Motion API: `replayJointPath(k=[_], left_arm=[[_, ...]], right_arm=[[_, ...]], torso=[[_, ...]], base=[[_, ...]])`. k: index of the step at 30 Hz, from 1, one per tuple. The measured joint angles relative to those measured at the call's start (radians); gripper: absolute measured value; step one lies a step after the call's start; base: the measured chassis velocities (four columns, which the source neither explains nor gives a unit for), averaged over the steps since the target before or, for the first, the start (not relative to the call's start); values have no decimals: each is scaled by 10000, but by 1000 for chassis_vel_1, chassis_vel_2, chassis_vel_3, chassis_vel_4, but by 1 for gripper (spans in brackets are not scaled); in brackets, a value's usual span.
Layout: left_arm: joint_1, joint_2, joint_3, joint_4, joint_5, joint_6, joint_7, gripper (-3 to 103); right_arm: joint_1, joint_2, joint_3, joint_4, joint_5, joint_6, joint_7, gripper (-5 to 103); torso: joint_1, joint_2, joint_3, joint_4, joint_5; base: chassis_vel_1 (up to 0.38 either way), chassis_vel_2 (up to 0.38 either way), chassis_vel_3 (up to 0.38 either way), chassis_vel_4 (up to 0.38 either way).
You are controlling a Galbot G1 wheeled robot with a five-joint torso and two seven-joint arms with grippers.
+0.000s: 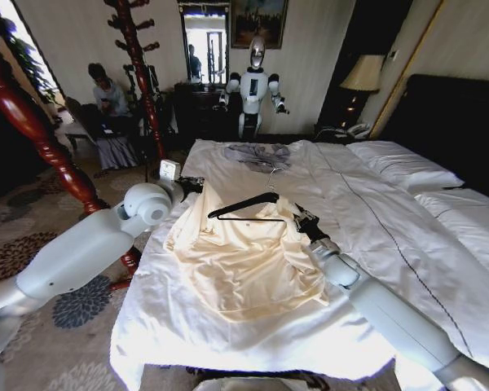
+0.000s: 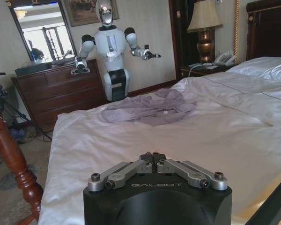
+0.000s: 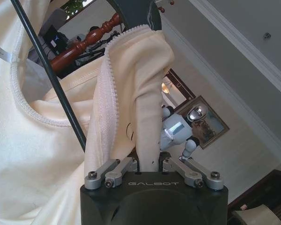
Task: Pick up the clothes from the bed and hang them on the clothes hanger.
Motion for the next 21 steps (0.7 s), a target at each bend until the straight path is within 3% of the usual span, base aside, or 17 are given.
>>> replayJointPath(k=[10,21], left_arm=[[-252,-210,178,-72,-224,139,-344,0],[-49,124,183,-833,-220,214,-707,0]], right_arm=[[-156,394,-78,-362,-555,-130,34,18],[248,953,-388,-1355,-833,-847,252,18]], torso=[[0,0,0,0,-1],[0,0,0,2,-2]], base=[[0,0,0,0],[0,0,0,0]])
